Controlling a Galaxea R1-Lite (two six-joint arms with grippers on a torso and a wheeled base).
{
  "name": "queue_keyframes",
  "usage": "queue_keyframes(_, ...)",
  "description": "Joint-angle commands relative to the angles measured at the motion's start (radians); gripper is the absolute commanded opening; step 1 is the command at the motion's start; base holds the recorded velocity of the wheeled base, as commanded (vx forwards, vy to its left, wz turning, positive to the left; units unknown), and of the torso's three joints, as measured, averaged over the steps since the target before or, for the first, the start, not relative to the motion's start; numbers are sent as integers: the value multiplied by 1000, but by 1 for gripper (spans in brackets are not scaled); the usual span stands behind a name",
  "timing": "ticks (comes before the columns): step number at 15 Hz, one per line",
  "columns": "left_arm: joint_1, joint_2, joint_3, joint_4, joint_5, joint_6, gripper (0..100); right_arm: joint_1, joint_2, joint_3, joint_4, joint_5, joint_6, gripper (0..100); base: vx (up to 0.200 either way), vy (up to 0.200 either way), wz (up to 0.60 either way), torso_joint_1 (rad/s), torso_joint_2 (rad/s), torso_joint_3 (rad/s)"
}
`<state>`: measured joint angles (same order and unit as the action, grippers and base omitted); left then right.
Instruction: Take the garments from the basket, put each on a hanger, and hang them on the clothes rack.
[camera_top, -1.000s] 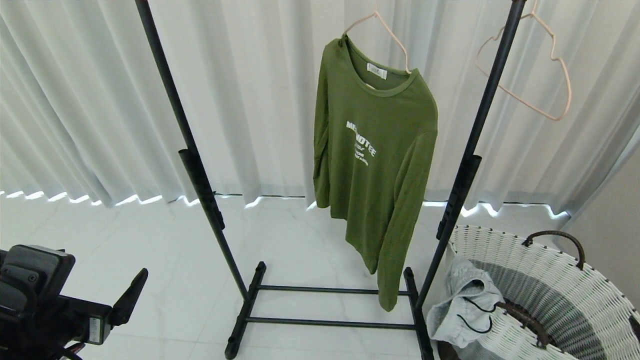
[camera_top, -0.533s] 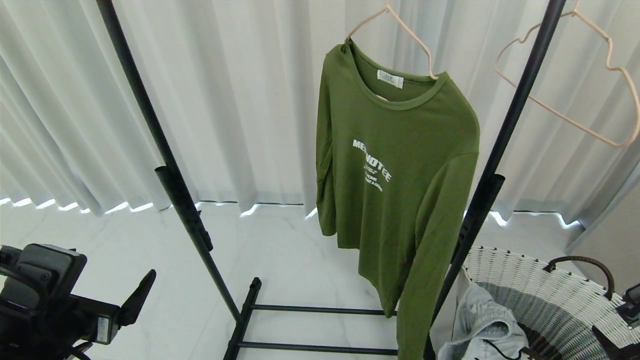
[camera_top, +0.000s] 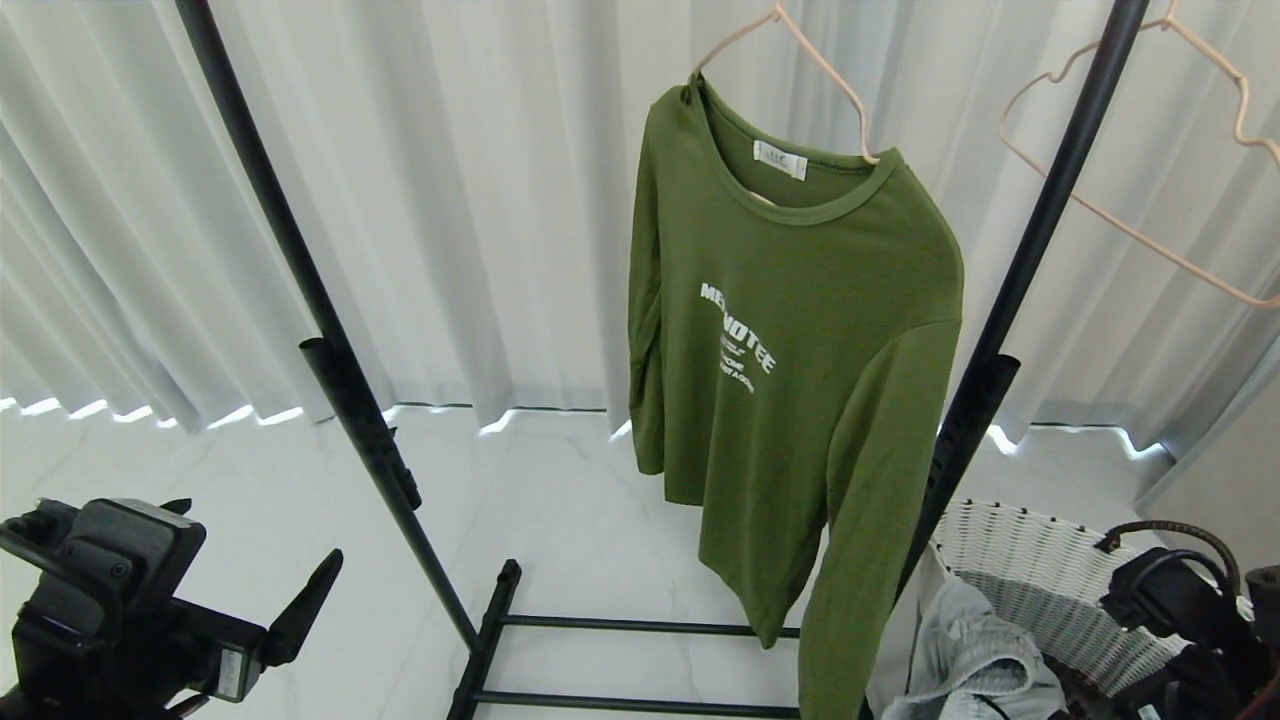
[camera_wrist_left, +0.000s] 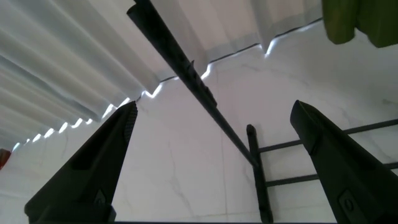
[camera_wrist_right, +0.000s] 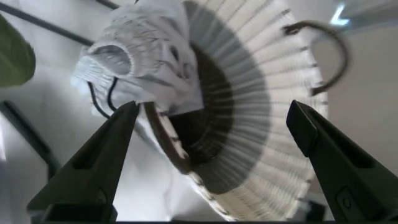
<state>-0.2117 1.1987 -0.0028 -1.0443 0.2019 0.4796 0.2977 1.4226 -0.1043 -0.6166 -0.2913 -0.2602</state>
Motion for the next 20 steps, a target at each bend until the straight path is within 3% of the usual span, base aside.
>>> queue_keyframes(1, -14, 5, 1, 0, 1, 1, 100, 1, 257, 32, -155, 34, 9, 100, 0, 0, 0, 0, 0, 0)
queue_keyframes(9, -37, 5, 1, 1, 5, 21, 100, -49, 430, -89, -158, 54, 9, 100, 0, 0, 0, 0, 0, 0)
queue_keyframes(16, -40, 5, 1, 1, 5, 30, 100, -57, 464, -130, -176, 52, 13, 100, 0, 0, 0, 0, 0, 0)
queue_keyframes(17, -40, 5, 3, 1, 5, 30, 100, -55, 464, -130, -184, 54, 13, 0, 0, 0, 0, 0, 0, 0)
queue_keyframes(20, -40, 5, 3, 1, 5, 27, 100, -48, 461, -121, -189, 52, 10, 0, 0, 0, 0, 0, 0, 0)
